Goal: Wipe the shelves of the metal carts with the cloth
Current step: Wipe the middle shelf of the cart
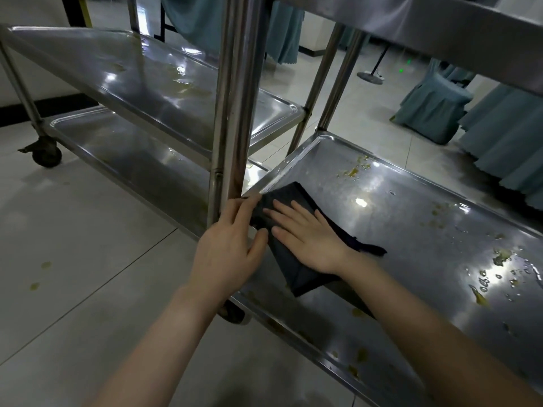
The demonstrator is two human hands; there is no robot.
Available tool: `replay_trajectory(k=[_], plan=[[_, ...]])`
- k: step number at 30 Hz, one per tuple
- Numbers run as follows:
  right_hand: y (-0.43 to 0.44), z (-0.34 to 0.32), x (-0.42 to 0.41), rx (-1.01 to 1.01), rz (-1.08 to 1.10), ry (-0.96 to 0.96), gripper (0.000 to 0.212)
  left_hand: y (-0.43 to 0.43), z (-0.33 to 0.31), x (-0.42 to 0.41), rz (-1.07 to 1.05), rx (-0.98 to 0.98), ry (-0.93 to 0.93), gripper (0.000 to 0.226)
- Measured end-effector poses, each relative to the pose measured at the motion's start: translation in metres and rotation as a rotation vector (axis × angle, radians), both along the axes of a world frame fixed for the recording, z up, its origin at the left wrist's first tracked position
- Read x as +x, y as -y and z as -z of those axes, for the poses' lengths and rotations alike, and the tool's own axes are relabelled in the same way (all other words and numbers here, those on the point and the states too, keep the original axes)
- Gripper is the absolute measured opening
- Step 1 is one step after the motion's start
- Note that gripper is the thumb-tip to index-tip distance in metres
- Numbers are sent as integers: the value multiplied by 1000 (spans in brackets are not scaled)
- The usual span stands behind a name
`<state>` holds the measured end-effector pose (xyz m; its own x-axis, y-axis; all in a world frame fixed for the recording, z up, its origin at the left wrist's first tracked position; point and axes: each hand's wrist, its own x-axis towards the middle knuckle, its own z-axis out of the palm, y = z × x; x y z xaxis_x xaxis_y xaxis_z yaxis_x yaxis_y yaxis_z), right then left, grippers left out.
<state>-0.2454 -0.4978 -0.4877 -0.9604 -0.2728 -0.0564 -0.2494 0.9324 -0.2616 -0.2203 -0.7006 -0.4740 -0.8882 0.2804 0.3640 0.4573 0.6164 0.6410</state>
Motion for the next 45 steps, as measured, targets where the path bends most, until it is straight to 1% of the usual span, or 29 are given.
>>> replay_trajectory(k=[3, 5, 6, 8, 11, 13, 15, 17, 18, 20, 22, 23, 25, 28, 30, 31, 33, 34, 37, 40, 42, 45], plan=[[-6, -7, -51, 50, 207, 11, 53, -1, 2, -1, -17, -37, -5, 51], [-8, -12, -80, 29, 348, 55, 55, -1, 4, -2, -9, -30, 6, 50], [-7, -13, -89, 24, 382, 68, 56, 0, 5, -2, -1, -22, 10, 51], [-1, -12, -87, 32, 353, 69, 56, 1, 5, -3, 14, -11, 7, 53], [2, -3, -42, 73, 140, 17, 55, 3, 7, -2, 30, -17, -18, 56], [1, 4, 0, 34, -4, -38, 51, 4, 7, -3, 31, -7, -26, 55], [-2, 7, 23, -38, -45, -46, 42, 3, 5, -2, 28, 0, -23, 55], [-5, 4, 12, -33, -30, -39, 42, 1, 4, 0, 28, -18, -33, 55], [-8, 3, -5, -5, 15, -46, 44, 0, 4, 0, 29, -37, -35, 54], [-18, -4, -47, 57, 200, -22, 50, -3, 3, 3, 12, -90, -35, 50], [-26, -13, -83, 38, 403, 48, 55, -8, 3, 5, -6, -150, -41, 45], [-28, -15, -91, 23, 456, 72, 56, -12, 3, 6, -18, -175, -40, 44], [-24, -14, -84, 27, 434, 78, 57, -19, 3, 8, -69, -190, -23, 43], [-30, -1, -19, 42, 295, -15, 53, -35, 0, 3, -116, -119, -63, 37], [-41, 8, 43, 24, 262, -90, 49, -53, -4, -12, -9, -111, -110, 35], [-47, 11, 69, 10, 289, -90, 47, -65, -7, -20, 76, -114, -104, 36], [-63, 10, 93, 0, 377, -64, 47, -89, -9, -34, 246, -146, -59, 40], [-70, 9, 90, 23, 414, -49, 48, -98, -6, -39, 296, -201, -60, 43], [-97, 0, 37, 84, 595, -34, 53, -108, 11, -45, 272, -387, -115, 51], [-111, -20, -17, 27, 756, 85, 56, -109, 15, -51, 271, -457, -97, 52], [-106, -25, -19, 30, 746, 114, 57, -110, 12, -52, 300, -468, -65, 53], [-95, -18, 38, 43, 616, 86, 55, -109, 12, -49, 311, -519, -56, 53]])
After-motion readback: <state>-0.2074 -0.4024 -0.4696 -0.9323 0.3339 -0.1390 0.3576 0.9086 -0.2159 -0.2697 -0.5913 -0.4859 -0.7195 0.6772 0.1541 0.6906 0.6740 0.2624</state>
